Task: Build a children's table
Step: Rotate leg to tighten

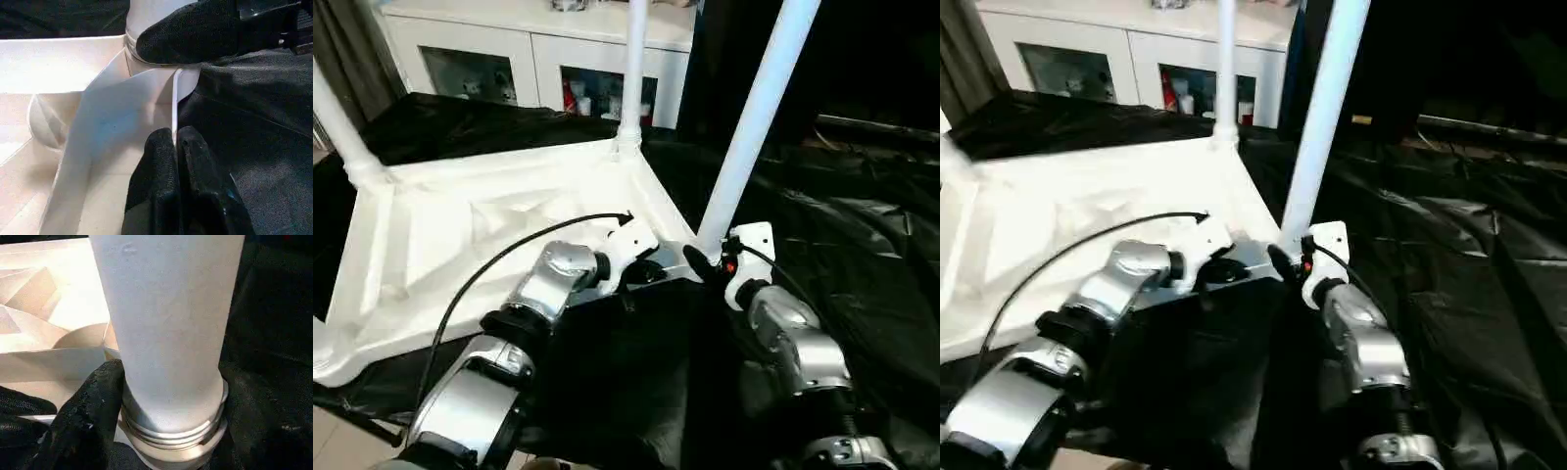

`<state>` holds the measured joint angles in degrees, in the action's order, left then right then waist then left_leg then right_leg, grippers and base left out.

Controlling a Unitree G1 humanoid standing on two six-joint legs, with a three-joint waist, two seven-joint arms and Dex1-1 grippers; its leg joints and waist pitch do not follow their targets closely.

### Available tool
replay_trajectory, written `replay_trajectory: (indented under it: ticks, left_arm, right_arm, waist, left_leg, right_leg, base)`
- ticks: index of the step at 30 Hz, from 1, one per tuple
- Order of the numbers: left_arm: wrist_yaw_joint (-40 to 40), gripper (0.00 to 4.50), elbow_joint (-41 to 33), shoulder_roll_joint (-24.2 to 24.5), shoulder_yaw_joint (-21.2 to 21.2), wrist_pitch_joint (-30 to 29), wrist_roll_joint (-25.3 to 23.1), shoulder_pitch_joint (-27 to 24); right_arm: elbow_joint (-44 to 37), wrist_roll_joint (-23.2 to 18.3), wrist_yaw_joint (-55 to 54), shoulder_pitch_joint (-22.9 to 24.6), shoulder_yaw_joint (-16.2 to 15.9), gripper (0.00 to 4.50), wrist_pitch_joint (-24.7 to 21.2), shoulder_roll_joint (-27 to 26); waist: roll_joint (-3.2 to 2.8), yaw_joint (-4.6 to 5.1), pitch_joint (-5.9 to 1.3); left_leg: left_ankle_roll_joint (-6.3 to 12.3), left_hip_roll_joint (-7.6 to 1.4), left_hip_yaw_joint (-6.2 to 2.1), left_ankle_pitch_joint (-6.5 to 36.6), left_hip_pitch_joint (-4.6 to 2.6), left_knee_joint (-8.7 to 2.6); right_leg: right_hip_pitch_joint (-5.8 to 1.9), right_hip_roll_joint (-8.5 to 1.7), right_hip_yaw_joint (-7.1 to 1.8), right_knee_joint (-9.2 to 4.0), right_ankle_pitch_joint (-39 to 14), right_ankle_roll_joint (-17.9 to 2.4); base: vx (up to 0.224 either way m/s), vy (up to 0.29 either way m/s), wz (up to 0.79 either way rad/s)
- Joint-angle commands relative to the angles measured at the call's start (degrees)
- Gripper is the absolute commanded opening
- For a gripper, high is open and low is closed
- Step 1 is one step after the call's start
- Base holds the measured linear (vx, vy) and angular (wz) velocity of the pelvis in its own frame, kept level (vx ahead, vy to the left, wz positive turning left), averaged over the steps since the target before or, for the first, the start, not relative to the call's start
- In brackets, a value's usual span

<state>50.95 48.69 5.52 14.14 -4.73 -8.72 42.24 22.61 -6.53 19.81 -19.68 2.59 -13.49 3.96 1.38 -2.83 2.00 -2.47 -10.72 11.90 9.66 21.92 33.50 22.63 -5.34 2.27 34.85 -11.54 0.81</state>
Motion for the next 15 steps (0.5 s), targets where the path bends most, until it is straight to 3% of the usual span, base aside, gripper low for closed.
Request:
replay_trajectory:
  ticks: [1, 3, 6, 8, 10, 12, 13, 15]
  left_arm:
    - [0.69, 0.00, -0.58, -3.85, 1.48, 2.04, 1.99, -0.57]
    - [1.86, 0.00, -0.24, -1.84, 0.85, 3.53, 2.08, -0.27]
    - [2.81, 0.00, -0.01, -0.67, 0.31, 4.48, 2.16, -0.06]
    - [6.31, 0.00, -0.23, 1.92, -0.13, 6.09, 2.85, -0.13]
    - [7.10, 0.00, -0.26, 2.50, -0.27, 6.19, 3.03, -0.14]
    - [10.69, 0.00, -0.93, 4.28, -0.20, 7.20, 3.68, -0.49]
    - [15.45, 0.00, -2.07, 6.57, 0.09, 7.64, 4.48, -1.01]
    - [17.18, 0.00, -2.46, 7.38, 0.21, 7.84, 4.77, -1.20]
  right_arm:
    - [0.75, 0.29, 4.48, 0.14, -5.84, 3.40, -0.53, -1.79]
    - [0.01, -0.05, 8.13, -0.44, -5.93, 3.65, 0.65, 0.64]
    - [-0.75, -0.13, 11.62, -0.60, -6.65, 3.65, 1.47, 2.85]
    - [-3.05, -1.48, 18.75, 0.12, -7.68, 3.65, 1.16, 6.69]
    - [-3.67, -1.90, 20.65, 0.34, -7.92, 3.65, 1.04, 7.64]
    - [-5.20, -3.13, 25.39, 0.89, -8.42, 3.65, 0.64, 10.05]
    - [-6.30, -4.24, 30.86, 1.20, -9.11, 3.65, 0.63, 12.95]
    - [-6.55, -4.56, 32.78, 1.23, -9.36, 3.65, 0.75, 13.98]
  waist:
    - [0.17, 0.27, -2.32]
    - [0.23, 0.27, -2.44]
    - [0.34, 0.17, -2.55]
    - [0.92, -0.03, -2.64]
    - [0.89, -0.19, -2.65]
    - [1.23, -0.41, -2.73]
    - [1.21, -0.60, -2.76]
    - [0.96, -0.58, -2.84]
  left_leg:
    - [-1.10, -2.53, -2.01, 22.49, -1.55, -4.82]
    - [-0.57, -2.54, -1.94, 21.45, -1.34, -4.80]
    - [0.40, -2.54, -1.69, 19.62, -1.24, -4.57]
    - [1.73, -2.40, -1.59, 17.67, -0.87, -4.32]
    - [2.33, -2.55, -1.45, 16.42, -0.91, -4.20]
    - [3.16, -2.52, -1.35, 14.09, -0.72, -4.08]
    - [3.29, -2.62, -1.35, 13.59, -0.87, -4.06]
    - [4.20, -2.83, -1.29, 12.01, -0.85, -3.94]
  right_leg:
    - [-0.69, -3.20, -1.97, -6.24, -23.68, -7.53]
    - [-0.97, -3.12, -1.97, -5.95, -20.91, -8.10]
    - [-1.14, -3.10, -2.03, -5.69, -18.00, -9.10]
    - [-1.58, -3.21, -1.96, -5.49, -17.42, -9.38]
    - [-1.55, -3.24, -2.05, -5.38, -16.10, -9.62]
    - [-1.73, -3.23, -1.93, -5.02, -13.78, -10.32]
    - [-1.83, -3.33, -1.88, -5.01, -13.47, -10.54]
    - [-1.72, -3.06, -1.83, -4.38, -9.23, -12.13]
  base:
    - [0.000, 0.000, 0.00]
    - [0.000, 0.000, 0.00]
    - [0.000, 0.000, 0.00]
    - [0.000, 0.000, 0.00]
    - [0.000, 0.000, 0.00]
    - [0.000, 0.000, 0.00]
    - [0.000, 0.000, 0.00]
    - [0.000, 0.000, 0.00]
